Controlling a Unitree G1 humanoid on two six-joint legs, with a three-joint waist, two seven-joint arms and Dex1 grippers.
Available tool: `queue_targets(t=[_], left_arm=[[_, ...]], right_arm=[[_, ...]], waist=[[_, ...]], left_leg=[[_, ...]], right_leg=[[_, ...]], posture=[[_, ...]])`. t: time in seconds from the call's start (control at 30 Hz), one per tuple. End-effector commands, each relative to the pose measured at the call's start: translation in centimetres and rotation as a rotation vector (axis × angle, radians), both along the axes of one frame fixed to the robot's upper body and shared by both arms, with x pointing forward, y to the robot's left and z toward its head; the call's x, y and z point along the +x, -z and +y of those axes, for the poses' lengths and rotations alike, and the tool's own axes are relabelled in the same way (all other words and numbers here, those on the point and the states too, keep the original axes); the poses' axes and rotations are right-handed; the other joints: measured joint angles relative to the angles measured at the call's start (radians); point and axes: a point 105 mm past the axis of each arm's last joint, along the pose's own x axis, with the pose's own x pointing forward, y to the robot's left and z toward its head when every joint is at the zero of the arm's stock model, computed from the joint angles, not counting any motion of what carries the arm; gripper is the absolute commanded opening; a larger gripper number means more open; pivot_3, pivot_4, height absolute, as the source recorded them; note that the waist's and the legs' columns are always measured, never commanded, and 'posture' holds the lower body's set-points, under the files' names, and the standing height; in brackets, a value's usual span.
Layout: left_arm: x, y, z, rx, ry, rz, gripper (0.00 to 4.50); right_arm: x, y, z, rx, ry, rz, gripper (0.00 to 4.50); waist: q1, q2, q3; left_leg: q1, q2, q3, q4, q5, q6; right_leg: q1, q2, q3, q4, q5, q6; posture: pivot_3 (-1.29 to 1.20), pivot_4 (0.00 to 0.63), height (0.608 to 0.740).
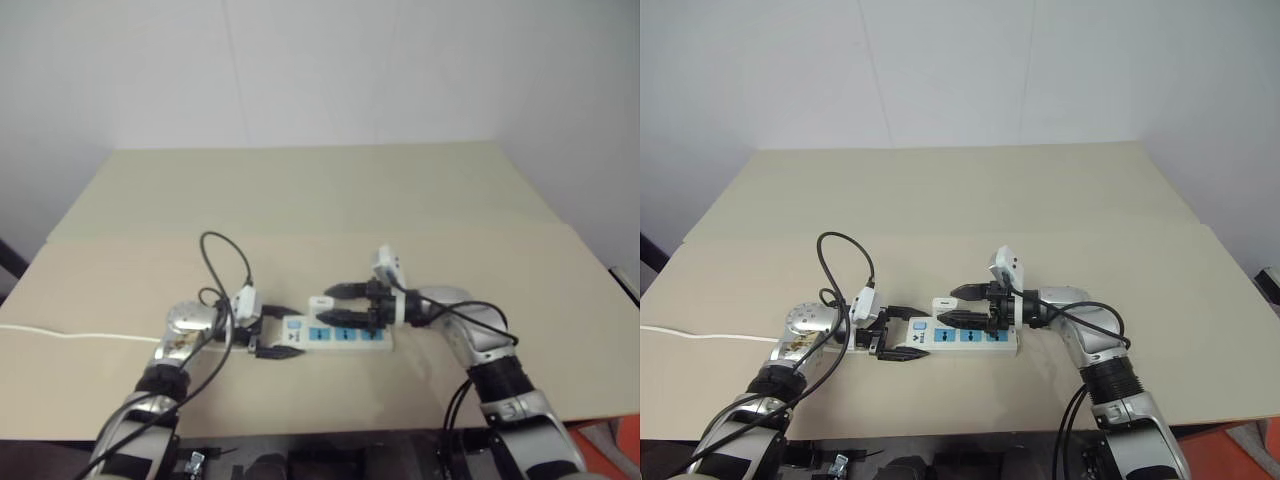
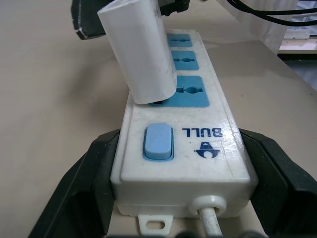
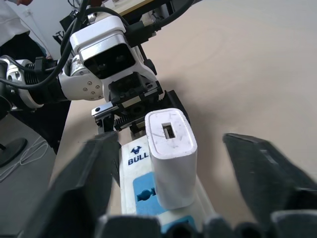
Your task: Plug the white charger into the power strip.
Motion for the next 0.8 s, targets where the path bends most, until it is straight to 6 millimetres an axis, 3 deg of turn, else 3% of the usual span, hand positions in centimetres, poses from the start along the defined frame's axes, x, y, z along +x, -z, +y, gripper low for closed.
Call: queue_targets(t=[0.03, 0.17, 0.2, 0.4, 0.53, 0.8], left_arm=[[-0.4, 1.1, 0.1, 0.036, 0.002, 0.038, 3.27], [-0.3, 1.0, 0.2, 0.031, -0.004, 0.038, 3.27], [-0.3, 1.0, 0.3, 0.032, -0.004, 0.038, 3.27], [-0.3, 1.1, 0.4, 0.035, -0.006, 0.036, 3.27], [-0.3, 1.1, 0.3, 0.034, -0.006, 0.037, 3.27], [-0.4, 1.1, 0.3, 0.033, -0.004, 0.039, 3.27]], right_arm=[[0.2, -0.5, 0.4, 0.021, 0.005, -0.018, 2.58], [0.0, -0.4, 0.6, 0.026, -0.016, -0.023, 1.21], [-0.2, -0.4, 0.6, 0.027, -0.03, -0.026, 1.12], [-0.9, 0.1, 0.4, 0.016, -0.063, -0.114, 1.12], [-1.5, 0.3, 0.5, 0.032, -0.088, -0.266, 1.12], [-1.5, 1.1, 0.8, 0.001, -0.106, -0.288, 1.12]], waist=[[0.0, 0.0, 0.0], [0.0, 0.0, 0.0], [0.0, 0.0, 0.0], [0.0, 0.0, 0.0], [0.0, 0.0, 0.0], [-0.001, 0.0, 0.0]], left_leg=[[0.0, 0.0, 0.0, 0.0, 0.0, 0.0], [0.0, 0.0, 0.0, 0.0, 0.0, 0.0], [0.0, 0.0, 0.0, 0.0, 0.0, 0.0], [0.0, 0.0, 0.0, 0.0, 0.0, 0.0], [0.0, 0.0, 0.001, 0.0, 0.0, 0.0], [0.001, 0.0, 0.0, 0.0, 0.0, 0.0]], right_leg=[[0.0, 0.0, 0.0, 0.0, 0.0, 0.0], [0.0, 0.0, 0.0, 0.0, 0.0, 0.0], [0.0, 0.0, 0.0, 0.0, 0.0, 0.0], [0.0, 0.0, 0.0, 0.0, 0.0, 0.0], [0.0, 0.0, 0.0, 0.0, 0.0, 0.001], [0.001, 0.0, 0.0, 0.0, 0.0, 0.0]], posture=[[0.0, 0.15, 0.74], [0.0, 0.15, 0.74], [0.0, 0.15, 0.74], [0.0, 0.15, 0.74], [0.0, 0.15, 0.74], [0.0, 0.15, 0.74]])
